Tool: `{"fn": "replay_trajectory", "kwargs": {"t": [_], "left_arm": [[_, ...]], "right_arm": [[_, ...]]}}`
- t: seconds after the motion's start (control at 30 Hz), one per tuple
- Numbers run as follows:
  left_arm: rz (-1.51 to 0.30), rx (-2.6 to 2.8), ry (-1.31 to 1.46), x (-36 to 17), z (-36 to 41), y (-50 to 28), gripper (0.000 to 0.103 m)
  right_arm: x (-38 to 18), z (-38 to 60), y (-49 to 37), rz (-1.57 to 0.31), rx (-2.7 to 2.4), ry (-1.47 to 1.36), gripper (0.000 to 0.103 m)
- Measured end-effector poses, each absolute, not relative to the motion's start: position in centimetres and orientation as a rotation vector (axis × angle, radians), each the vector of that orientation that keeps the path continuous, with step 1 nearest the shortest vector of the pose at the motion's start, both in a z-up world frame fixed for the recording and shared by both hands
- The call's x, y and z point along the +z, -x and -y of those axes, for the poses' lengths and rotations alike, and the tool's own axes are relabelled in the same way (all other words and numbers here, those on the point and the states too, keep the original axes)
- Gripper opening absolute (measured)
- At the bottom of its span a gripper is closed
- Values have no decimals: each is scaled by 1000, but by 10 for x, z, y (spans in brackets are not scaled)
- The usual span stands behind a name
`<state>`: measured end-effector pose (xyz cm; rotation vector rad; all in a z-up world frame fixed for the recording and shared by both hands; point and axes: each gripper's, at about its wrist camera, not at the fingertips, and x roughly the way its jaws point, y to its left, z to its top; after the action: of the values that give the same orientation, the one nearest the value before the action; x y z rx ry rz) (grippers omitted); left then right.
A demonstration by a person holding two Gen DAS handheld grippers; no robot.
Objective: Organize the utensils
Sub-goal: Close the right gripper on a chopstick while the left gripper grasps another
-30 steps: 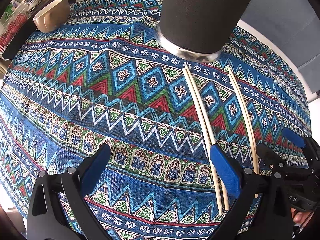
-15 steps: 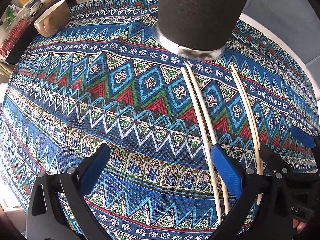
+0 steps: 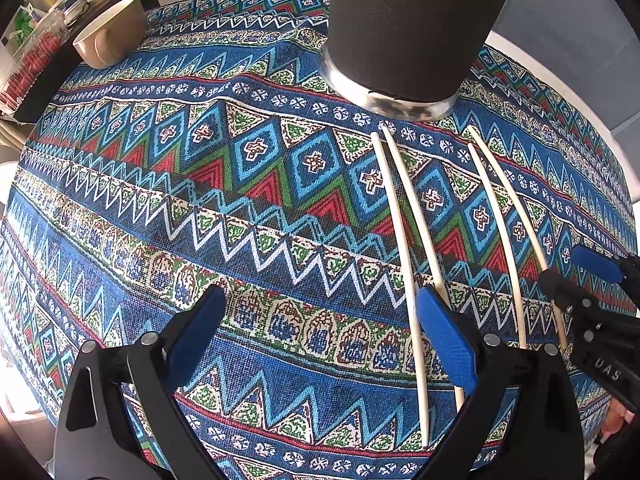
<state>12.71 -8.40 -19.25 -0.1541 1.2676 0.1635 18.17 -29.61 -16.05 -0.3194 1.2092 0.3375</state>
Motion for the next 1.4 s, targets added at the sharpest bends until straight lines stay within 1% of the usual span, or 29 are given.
{"fn": "replay_trajectory", "kwargs": {"t": [0.03, 0.07, 0.1, 0.17, 0.2, 0.23, 0.27, 0.33, 0.43, 0.47, 0.53, 0.67, 0.83, 1.03, 1.1, 1.27, 1.4], "left_arm": [[-1267, 163, 156, -192, 81, -125, 88], [-1267, 162, 157, -191, 79, -124, 86], [-1268, 159, 156, -190, 77, -123, 83], [-1265, 150, 155, -188, 71, -119, 76], [-1262, 147, 155, -186, 67, -117, 71], [-1259, 146, 155, -185, 63, -114, 64], [-1256, 144, 159, -183, 59, -112, 61], [-1251, 140, 170, -181, 49, -107, 46], [-1232, 134, 161, -179, 38, -100, 33], [-1232, 130, 171, -178, 34, -99, 30], [-1239, 142, 199, -176, 29, -98, 5], [-1259, 134, 192, -173, 25, -96, 1], [-1252, 150, 229, -165, 3, -92, 0], [-1201, 152, 234, -137, -15, -84, 0], [-1194, 147, 238, -131, -18, -81, 0], [-1218, 114, 300, -135, -11, -84, 0], [-1292, 105, 364, -150, -10, -90, 1]], "right_arm": [[-158, 296, -181, -1210, 334, 321, 33], [-157, 298, -183, -1210, 334, 322, 22], [-156, 301, -185, -1213, 334, 320, 16], [-156, 304, -188, -1218, 324, 320, 8], [-156, 305, -189, -1220, 312, 328, 5], [-156, 307, -190, -1224, 302, 326, 5], [-156, 309, -192, -1231, 298, 314, 5], [-156, 316, -194, -1244, 290, 291, 5], [-154, 333, -198, -1277, 272, 204, 4], [-154, 339, -199, -1283, 265, 177, 4], [-154, 353, -198, -1291, 256, 121, 4], [-148, 378, -194, -1291, 241, 54, 5], [-127, 398, -176, -1255, 241, -4, 5], [-95, 412, -156, -1195, 274, -58, 5], [-90, 401, -155, -1176, 287, -63, 5], [-85, 393, -152, -1152, 304, -86, 5], [-84, 397, -148, -1163, 307, -110, 5]]}}
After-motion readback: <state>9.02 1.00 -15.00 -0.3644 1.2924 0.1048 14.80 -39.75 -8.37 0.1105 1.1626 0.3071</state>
